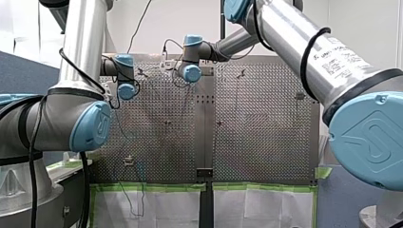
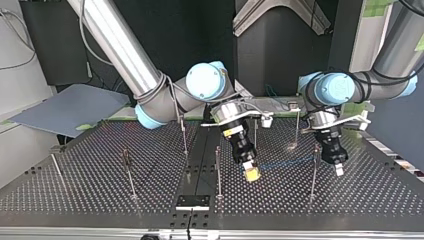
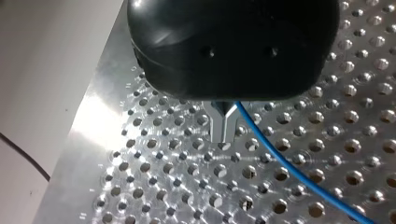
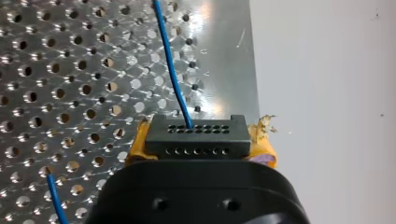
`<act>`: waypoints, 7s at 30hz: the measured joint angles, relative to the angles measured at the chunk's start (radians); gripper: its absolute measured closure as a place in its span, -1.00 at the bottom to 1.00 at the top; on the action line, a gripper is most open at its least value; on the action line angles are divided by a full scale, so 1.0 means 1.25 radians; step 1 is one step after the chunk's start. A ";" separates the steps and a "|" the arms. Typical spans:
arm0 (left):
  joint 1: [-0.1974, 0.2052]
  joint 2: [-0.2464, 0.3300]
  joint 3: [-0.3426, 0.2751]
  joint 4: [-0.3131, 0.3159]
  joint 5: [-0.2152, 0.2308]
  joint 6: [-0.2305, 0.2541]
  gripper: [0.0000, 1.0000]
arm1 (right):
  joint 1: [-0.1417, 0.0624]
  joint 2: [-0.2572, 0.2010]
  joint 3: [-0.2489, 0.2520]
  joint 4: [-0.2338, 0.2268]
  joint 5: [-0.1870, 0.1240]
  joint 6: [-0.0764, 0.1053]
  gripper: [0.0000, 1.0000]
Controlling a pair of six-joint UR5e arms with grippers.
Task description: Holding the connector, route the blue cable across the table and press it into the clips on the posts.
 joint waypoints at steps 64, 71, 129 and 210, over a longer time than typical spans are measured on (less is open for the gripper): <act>-0.056 0.303 -0.213 -0.302 0.050 -0.152 -1.00 | 0.007 0.065 0.017 0.065 0.141 0.035 1.00; -0.081 0.322 -0.223 -0.299 0.065 -0.112 -1.00 | -0.002 0.065 0.026 0.067 0.145 0.042 1.00; -0.241 0.070 -0.010 -0.138 -0.118 0.217 -1.00 | -0.058 0.065 0.026 0.076 0.095 0.034 1.00; -0.246 -0.001 -0.103 -0.111 -0.176 0.141 1.00 | -0.056 0.007 0.223 0.114 0.009 0.002 1.00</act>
